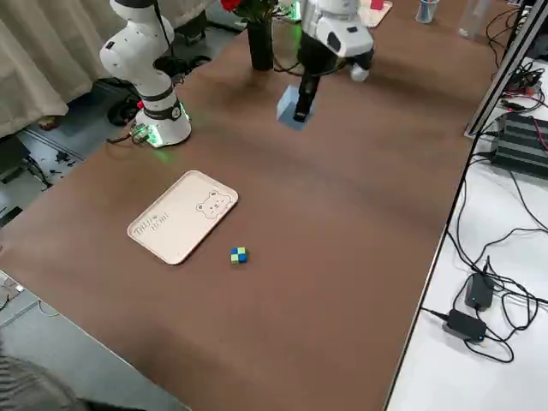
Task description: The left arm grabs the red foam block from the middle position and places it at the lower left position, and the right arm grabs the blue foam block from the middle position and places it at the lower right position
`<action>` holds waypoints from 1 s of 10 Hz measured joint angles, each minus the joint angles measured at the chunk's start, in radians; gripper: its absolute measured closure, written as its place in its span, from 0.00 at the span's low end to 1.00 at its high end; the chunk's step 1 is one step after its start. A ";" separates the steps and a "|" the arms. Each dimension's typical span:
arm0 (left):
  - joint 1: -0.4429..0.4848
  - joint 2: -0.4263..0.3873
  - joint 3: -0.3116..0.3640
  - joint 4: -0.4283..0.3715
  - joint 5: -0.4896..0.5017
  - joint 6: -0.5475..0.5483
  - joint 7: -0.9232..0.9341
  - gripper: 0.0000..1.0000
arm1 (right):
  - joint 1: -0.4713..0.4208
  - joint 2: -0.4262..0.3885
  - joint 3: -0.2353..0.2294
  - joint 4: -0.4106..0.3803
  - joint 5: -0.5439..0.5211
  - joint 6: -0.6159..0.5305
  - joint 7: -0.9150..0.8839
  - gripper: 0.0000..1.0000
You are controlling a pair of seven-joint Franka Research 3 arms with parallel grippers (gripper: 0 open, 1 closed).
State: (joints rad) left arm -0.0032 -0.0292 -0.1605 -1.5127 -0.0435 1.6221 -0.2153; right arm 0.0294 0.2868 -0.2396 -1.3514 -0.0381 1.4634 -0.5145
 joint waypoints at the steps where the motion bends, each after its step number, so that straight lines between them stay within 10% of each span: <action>1: 0.000 0.001 0.000 0.000 0.000 0.001 0.000 0.00 | -0.048 -0.001 -0.001 -0.013 -0.001 0.005 -0.033 0.42; 7: 0.000 0.002 -0.001 0.000 0.000 0.003 0.000 0.00 | -0.143 -0.167 -0.001 -0.593 -0.142 0.428 -0.076 0.42; 10: 0.000 0.002 -0.001 0.000 0.000 0.003 0.000 0.00 | -0.205 -0.172 -0.001 -0.702 -0.180 0.524 -0.307 0.42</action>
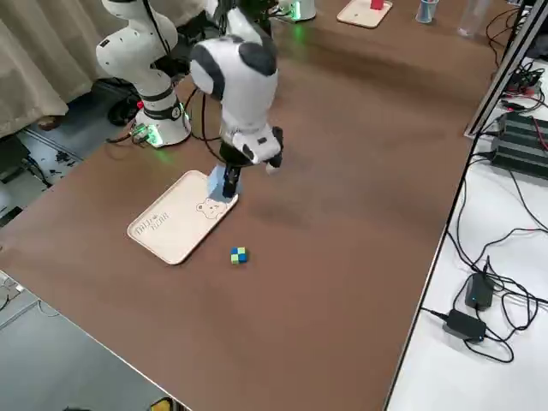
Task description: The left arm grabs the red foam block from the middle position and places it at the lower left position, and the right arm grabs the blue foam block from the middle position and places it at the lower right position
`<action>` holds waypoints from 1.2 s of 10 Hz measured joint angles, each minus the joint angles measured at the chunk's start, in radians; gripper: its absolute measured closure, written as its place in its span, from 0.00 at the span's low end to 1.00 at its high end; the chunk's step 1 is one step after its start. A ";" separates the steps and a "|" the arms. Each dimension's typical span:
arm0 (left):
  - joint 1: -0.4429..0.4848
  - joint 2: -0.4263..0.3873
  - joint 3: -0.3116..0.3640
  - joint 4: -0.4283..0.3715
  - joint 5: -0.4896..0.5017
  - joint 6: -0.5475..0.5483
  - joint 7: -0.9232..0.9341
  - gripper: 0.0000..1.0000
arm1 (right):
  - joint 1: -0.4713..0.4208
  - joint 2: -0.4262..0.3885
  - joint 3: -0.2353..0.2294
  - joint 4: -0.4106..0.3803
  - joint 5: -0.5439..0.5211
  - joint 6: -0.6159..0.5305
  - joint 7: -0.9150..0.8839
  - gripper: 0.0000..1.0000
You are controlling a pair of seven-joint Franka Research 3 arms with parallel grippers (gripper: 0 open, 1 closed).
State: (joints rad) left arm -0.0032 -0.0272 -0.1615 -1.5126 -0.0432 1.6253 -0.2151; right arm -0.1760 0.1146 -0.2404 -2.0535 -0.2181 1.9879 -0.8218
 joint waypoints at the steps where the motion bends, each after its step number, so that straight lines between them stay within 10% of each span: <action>1: 0.000 0.000 0.000 0.000 0.000 0.000 0.000 0.00 | -0.040 -0.002 -0.001 -0.006 0.000 0.010 -0.048 0.42; 12: 0.027 0.008 0.021 0.000 0.002 -0.139 -0.002 0.00 | -0.287 0.065 -0.016 -0.445 -0.020 0.692 -0.252 0.42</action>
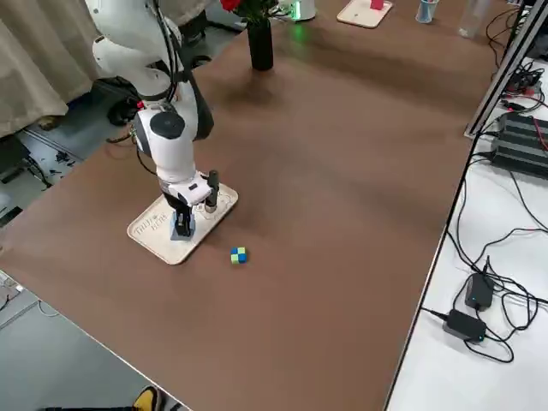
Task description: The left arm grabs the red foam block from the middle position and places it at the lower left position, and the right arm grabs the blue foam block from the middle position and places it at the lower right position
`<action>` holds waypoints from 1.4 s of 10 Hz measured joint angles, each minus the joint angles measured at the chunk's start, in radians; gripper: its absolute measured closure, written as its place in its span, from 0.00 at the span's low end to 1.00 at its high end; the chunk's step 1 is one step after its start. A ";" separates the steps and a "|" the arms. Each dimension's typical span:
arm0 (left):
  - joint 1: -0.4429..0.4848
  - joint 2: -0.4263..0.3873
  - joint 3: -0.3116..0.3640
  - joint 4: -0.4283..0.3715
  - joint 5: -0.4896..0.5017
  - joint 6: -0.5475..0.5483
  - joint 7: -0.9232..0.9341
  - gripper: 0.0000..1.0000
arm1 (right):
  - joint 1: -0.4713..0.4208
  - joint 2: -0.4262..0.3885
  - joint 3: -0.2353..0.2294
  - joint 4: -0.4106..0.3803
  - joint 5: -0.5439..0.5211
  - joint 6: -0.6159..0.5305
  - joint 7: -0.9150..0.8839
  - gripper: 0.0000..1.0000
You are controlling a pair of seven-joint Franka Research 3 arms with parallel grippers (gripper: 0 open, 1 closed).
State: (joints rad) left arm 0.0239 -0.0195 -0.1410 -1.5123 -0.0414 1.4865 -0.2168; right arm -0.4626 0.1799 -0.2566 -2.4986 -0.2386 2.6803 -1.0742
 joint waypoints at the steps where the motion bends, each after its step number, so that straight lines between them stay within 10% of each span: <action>1: 0.001 -0.001 0.000 0.000 0.021 -0.003 0.001 0.00 | -0.019 0.006 0.000 -0.003 -0.001 0.001 -0.034 0.42; 4: 0.001 0.017 0.006 -0.009 0.047 -0.017 0.054 0.00 | -0.075 0.007 0.000 -0.009 -0.002 0.011 -0.099 0.41; 8: 0.026 0.021 0.030 -0.009 0.043 -0.038 0.127 0.00 | -0.067 0.007 0.014 -0.008 -0.002 0.014 -0.105 0.04; 10: 0.023 0.021 0.026 -0.009 0.042 -0.038 0.131 0.00 | -0.053 0.002 0.019 0.028 -0.002 0.039 -0.112 0.00; 12: 0.021 0.021 0.026 -0.007 0.042 -0.038 0.135 0.00 | -0.023 -0.020 0.018 0.142 -0.002 -0.054 -0.138 0.00; 14: 0.021 0.021 0.027 -0.006 0.042 -0.038 0.135 0.00 | 0.067 -0.046 0.019 0.427 0.010 -0.451 -0.137 0.00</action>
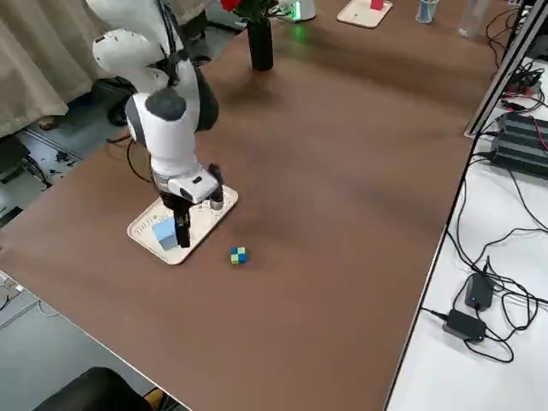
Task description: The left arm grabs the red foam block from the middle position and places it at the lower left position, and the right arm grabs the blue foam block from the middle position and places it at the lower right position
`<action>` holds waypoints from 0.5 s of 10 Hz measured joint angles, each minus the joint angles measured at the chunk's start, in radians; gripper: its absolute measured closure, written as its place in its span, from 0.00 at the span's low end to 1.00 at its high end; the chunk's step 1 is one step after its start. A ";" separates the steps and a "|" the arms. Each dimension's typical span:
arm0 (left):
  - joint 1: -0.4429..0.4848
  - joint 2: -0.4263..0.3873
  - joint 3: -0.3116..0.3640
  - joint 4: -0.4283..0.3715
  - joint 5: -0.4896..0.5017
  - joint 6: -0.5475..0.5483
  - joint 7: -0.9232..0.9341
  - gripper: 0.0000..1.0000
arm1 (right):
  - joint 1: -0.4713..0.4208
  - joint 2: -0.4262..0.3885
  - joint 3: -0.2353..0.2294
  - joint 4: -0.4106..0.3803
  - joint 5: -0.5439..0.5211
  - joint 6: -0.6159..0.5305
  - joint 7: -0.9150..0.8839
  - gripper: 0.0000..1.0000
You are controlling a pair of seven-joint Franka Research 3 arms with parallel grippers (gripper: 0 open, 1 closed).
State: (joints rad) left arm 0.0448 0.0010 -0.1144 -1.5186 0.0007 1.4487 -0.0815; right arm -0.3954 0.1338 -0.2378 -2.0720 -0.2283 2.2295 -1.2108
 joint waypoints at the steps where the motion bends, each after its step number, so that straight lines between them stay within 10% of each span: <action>1: -0.001 0.000 0.000 0.000 0.000 0.000 0.000 0.00 | 0.060 -0.007 0.002 0.150 0.018 -0.204 0.044 0.00; 5: -0.001 0.000 0.000 0.000 0.000 0.005 -0.001 0.00 | 0.318 -0.014 0.024 0.370 0.031 -0.430 0.442 0.00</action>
State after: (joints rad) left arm 0.0443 0.0013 -0.1140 -1.5184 0.0005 1.4538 -0.0823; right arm -0.0778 0.1196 -0.2136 -1.7019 -0.1978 1.7995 -0.7690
